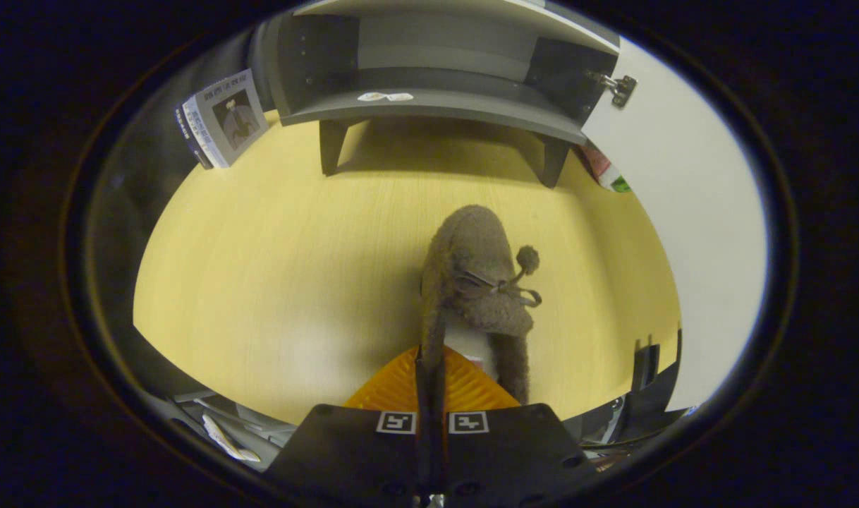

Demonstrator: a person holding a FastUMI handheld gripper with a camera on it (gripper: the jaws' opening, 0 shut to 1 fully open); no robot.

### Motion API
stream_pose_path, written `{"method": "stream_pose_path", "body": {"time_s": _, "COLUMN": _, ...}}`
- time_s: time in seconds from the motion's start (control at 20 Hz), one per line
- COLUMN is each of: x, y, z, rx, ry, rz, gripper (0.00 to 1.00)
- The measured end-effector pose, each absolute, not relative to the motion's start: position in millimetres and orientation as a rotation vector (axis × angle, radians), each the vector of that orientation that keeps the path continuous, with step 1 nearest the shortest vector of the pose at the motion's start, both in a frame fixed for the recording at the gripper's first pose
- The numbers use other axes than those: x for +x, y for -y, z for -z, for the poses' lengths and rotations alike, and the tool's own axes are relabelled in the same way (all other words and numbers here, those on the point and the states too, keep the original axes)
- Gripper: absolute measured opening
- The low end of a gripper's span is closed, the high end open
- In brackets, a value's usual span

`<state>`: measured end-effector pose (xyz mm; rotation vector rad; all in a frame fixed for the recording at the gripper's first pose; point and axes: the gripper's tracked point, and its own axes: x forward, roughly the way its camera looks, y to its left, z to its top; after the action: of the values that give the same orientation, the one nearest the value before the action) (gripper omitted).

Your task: Open the shoe cabinet door, grab the shoes and put them into the shoe cabinet, then close the shoe cabinet door.

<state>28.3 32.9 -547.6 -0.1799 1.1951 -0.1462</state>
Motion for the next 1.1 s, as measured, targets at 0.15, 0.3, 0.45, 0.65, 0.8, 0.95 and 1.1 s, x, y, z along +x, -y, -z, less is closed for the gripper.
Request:
{"method": "stream_pose_path", "body": {"time_s": 0.15, "x": 36.9, "y": -30.2, "z": 518.2, "rx": -0.196, "ry": -1.155, "rz": 0.155, "gripper": 0.03}}
{"method": "stream_pose_path", "body": {"time_s": 0.3, "x": 51.6, "y": -29.7, "z": 475.5, "rx": -0.202, "ry": -1.086, "rz": 0.175, "gripper": 0.03}}
{"method": "stream_pose_path", "body": {"time_s": 0.45, "x": 70.2, "y": -32.4, "z": 422.8, "rx": -0.210, "ry": -0.995, "rz": 0.202, "gripper": 0.03}}
{"method": "stream_pose_path", "body": {"time_s": 0.65, "x": 99.4, "y": -37.7, "z": 346.9, "rx": -0.237, "ry": -0.834, "rz": 0.248, "gripper": 0.03}}
{"method": "stream_pose_path", "body": {"time_s": 0.8, "x": 122.9, "y": -45.3, "z": 295.9, "rx": -0.248, "ry": -0.728, "rz": 0.277, "gripper": 0.03}}
{"method": "stream_pose_path", "body": {"time_s": 0.95, "x": 143.1, "y": -53.0, "z": 248.3, "rx": -0.246, "ry": -0.640, "rz": 0.281, "gripper": 0.03}}
{"method": "stream_pose_path", "body": {"time_s": 1.1, "x": 173.1, "y": -52.4, "z": 220.1, "rx": -0.240, "ry": -0.570, "rz": 0.275, "gripper": 0.03}}
